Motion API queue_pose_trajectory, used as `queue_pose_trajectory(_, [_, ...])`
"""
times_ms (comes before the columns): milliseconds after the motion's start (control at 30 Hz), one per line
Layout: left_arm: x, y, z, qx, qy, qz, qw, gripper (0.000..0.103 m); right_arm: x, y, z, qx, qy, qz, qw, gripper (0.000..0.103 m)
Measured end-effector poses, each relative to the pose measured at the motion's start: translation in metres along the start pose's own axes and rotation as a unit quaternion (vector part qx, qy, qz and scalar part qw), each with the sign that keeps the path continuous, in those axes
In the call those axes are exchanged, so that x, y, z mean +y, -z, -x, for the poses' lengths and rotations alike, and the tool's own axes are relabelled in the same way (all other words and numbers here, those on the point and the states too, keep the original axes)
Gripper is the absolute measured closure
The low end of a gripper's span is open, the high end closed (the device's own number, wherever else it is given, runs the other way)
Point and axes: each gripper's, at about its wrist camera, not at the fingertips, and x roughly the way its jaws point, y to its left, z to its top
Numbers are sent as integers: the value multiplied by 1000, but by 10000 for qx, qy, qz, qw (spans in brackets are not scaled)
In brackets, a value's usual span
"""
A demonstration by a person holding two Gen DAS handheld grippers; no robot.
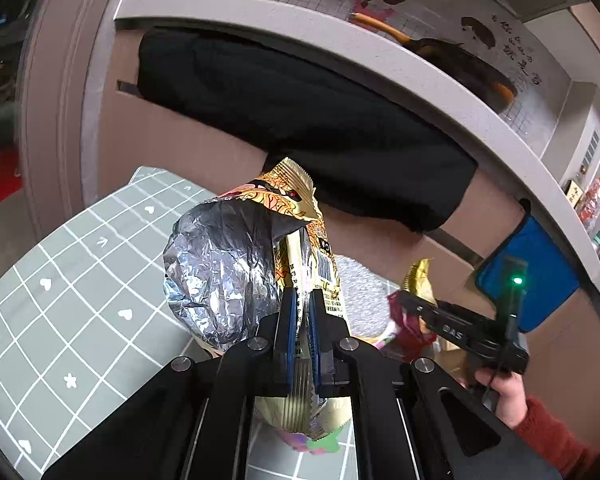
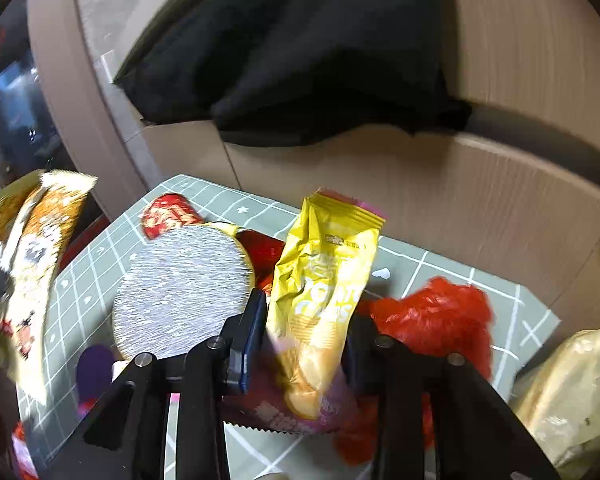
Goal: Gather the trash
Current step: 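Carry both wrappers over the bin and open both grippers to drop them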
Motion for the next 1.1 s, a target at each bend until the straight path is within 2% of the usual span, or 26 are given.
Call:
queue_pose_trajectory(267, [-65,-19,27,-458,198,-447,9978,97,3,-14,90,-629,-107,86,9979,75])
queue_pose_trajectory(400, [-110,-25,35,-666,369,-750,9943,97,-4,-12,138,-986,18,160,9950,75])
queue_pose_trajectory(533, [-152,-23,34,-698,573,-1008,9908,97,-16,-7,178,-1292,322,269,9907,75])
queue_pose_trajectory(733, [-221,-8,17,-575,908,-1430,9839,97,-55,10,230,-1581,687,79,9850,75])
queue_pose_trajectory(900, [-269,11,-9,-281,1245,-1686,9774,97,-82,28,261,-1684,1051,-107,9800,75])
queue_pose_trajectory(1100, [-305,35,-41,14,1536,-1905,9696,97,-112,49,280,-1690,1407,-300,9751,75])
